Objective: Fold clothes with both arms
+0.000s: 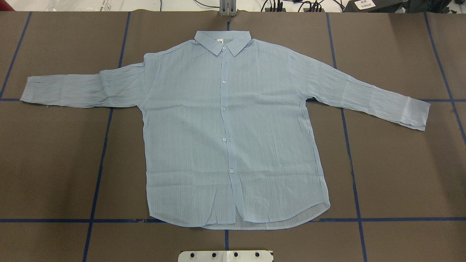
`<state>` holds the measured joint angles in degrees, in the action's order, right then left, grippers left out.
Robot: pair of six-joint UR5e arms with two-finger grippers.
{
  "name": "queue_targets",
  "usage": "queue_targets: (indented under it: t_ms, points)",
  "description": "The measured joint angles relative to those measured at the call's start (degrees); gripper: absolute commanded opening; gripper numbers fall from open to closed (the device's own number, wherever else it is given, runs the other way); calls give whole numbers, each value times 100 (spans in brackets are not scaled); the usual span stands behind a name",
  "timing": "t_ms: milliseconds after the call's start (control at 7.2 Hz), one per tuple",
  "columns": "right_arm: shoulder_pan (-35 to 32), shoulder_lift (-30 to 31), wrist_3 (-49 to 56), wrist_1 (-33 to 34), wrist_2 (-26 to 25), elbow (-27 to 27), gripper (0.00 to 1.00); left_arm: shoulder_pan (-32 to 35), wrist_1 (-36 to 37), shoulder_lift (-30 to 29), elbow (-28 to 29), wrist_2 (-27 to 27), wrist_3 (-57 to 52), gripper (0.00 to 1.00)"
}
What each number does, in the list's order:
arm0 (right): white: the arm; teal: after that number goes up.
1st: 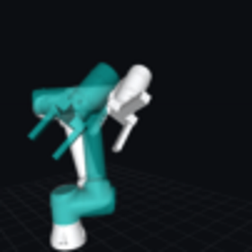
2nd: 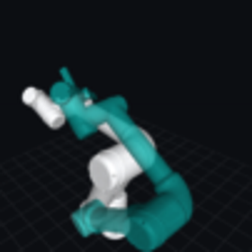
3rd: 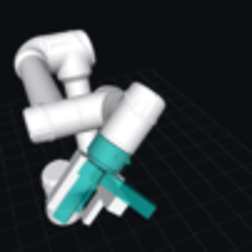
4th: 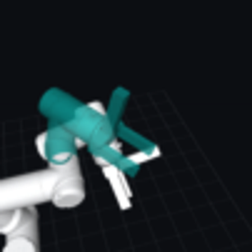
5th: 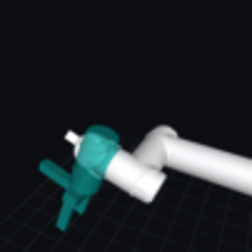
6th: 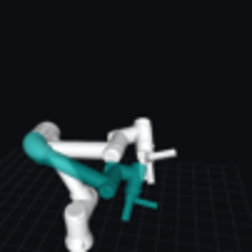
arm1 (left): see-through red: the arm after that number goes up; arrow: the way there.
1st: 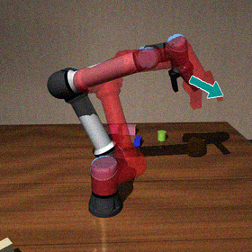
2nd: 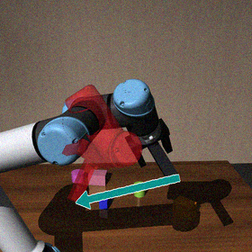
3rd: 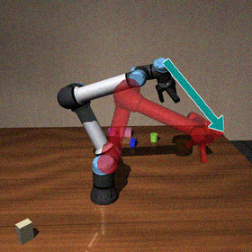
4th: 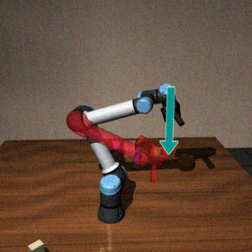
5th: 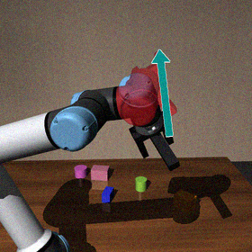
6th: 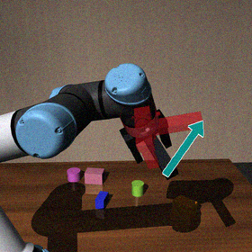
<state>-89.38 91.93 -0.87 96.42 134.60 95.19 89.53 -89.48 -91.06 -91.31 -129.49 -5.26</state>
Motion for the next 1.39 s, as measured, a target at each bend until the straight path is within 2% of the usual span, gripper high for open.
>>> queue_targets:
  t_ms: [417,1111,1250,1389]
  points:
    - [5,-7,-32,-15,-30,15,100,-5,-54,-16,4,6,-40,100]
    - [42,-261,-58,-88,111,-86,100,-133,-797,-363,21,-39,-30,100]
    - [92,-329,-75,-402,191,-244,100,-276,-855,-419,23,-90,-27,100]
    - [200,-358,-90,-1047,275,-550,100,-375,-941,-435,45,-316,-20,100]
